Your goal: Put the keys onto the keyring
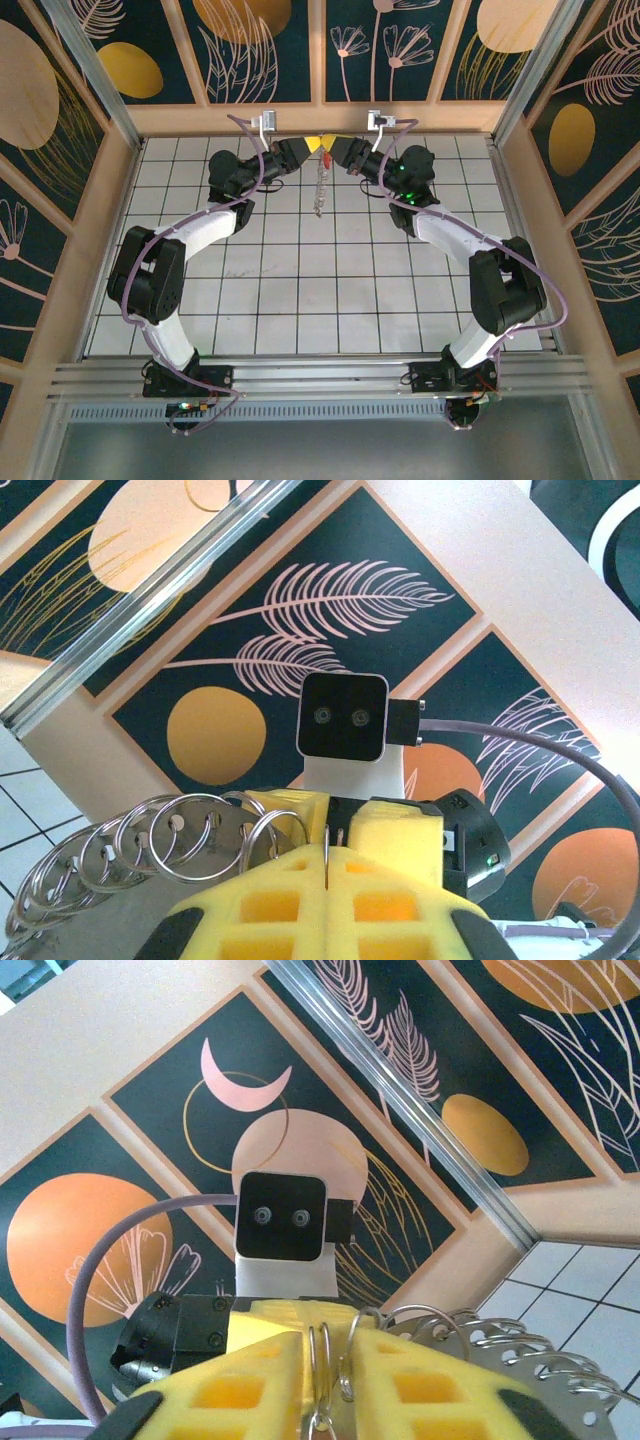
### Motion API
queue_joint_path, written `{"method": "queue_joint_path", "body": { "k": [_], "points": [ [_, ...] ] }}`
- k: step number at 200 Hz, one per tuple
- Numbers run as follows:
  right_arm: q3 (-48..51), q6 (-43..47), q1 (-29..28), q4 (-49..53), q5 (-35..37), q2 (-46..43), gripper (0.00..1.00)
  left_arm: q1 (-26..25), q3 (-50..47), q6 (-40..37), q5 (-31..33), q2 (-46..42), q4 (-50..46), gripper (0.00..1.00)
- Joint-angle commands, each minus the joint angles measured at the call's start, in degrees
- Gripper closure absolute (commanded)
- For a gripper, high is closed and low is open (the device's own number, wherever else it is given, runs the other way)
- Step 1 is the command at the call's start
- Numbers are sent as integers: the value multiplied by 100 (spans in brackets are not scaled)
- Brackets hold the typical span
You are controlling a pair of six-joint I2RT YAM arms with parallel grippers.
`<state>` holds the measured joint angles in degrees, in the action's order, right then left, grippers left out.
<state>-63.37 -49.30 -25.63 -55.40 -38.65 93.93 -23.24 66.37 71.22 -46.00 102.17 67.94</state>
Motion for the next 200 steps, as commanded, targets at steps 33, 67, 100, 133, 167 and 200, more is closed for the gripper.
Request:
{"method": "queue_joint_path", "body": {
  "k": [33, 67, 100, 133, 167, 200],
  "points": [
    [-227, 173, -144, 72, -186, 53, 88, 14, -67, -79, 47, -78, 318, 100],
    [-287, 223, -162, 146, -204, 85, 100, 13, -88, -100, 59, -77, 303, 100],
    [-410, 256, -168, 213, -230, 172, 100, 13, -37, -160, 65, -60, 184, 100],
    [-422, 316, -160, 231, -183, 211, 100, 21, 32, -351, 90, -69, -90, 100],
    [-404, 328, -144, 189, -169, 239, 100, 22, 69, -418, 73, -66, -175, 100],
    [-437, 266, -111, 103, -203, 293, 100, 39, 122, -466, 60, -68, -275, 100]
  ]
}}
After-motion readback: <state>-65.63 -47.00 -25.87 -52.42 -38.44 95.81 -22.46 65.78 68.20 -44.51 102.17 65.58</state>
